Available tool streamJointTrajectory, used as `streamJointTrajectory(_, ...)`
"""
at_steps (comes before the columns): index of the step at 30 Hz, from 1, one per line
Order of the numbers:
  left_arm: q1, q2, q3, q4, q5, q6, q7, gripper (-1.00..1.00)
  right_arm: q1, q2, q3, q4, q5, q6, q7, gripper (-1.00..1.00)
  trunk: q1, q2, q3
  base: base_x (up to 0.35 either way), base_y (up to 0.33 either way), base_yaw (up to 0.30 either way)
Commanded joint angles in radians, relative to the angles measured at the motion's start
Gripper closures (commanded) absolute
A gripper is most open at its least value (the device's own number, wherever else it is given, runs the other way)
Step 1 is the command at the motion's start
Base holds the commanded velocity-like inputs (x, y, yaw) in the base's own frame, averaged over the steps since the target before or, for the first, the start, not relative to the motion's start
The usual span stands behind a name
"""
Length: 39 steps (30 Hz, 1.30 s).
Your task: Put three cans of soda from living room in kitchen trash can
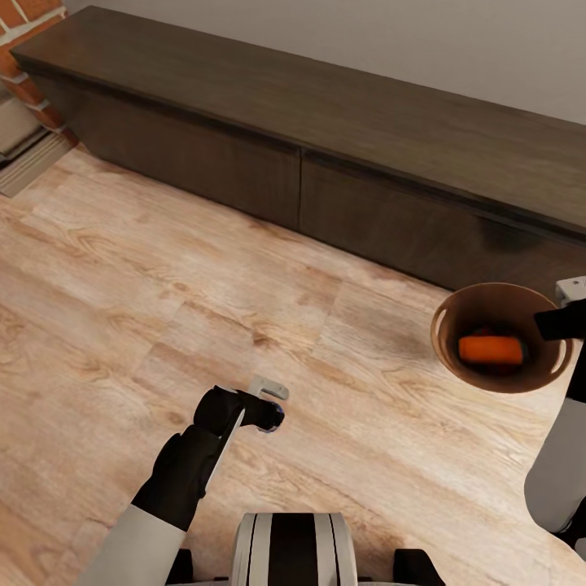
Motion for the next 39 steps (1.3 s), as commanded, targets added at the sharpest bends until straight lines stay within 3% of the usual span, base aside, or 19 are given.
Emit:
streamJointTrajectory(1, 0.0, 0.0, 0.0, 0.0, 0.0, 0.0, 0.0, -1.0, 0.0, 0.0, -0.001, 0.0, 0.005, 0.006, 0.006, 1.0, 0.0, 0.0, -0.001, 0.068, 0.042, 0.0)
streamJointTrajectory(7, 0.001, 0.0, 0.0, 0.0, 0.0, 0.0, 0.0, -1.0, 0.008, 0.001, -0.001, 0.0, 0.005, 0.006, 0.006, 1.0, 0.0, 0.0, -0.005, 0.023, 0.014, 0.0)
streamJointTrajectory(14, 0.002, -0.002, -0.006, 0.0, 0.001, 0.0, 0.001, -1.0, 0.01, 0.003, 0.001, 0.0, 0.006, 0.006, 0.006, 1.0, 0.003, -0.002, -0.036, 0.002, 0.001, 0.0)
streamJointTrajectory(34, 0.003, -0.003, -0.015, 0.0, 0.006, 0.0, 0.0, -1.0, 0.021, 0.003, 0.001, 0.0, 0.006, 0.006, 0.006, 1.0, 0.003, -0.002, -0.048, 0.048, 0.0, 0.0)
streamJointTrajectory(39, 0.003, -0.003, -0.015, 0.0, 0.007, 0.0, 0.0, -1.0, 0.034, 0.003, 0.001, 0.0, 0.006, 0.006, 0.006, 1.0, 0.005, -0.003, -0.07, 0.002, 0.0, 0.0)
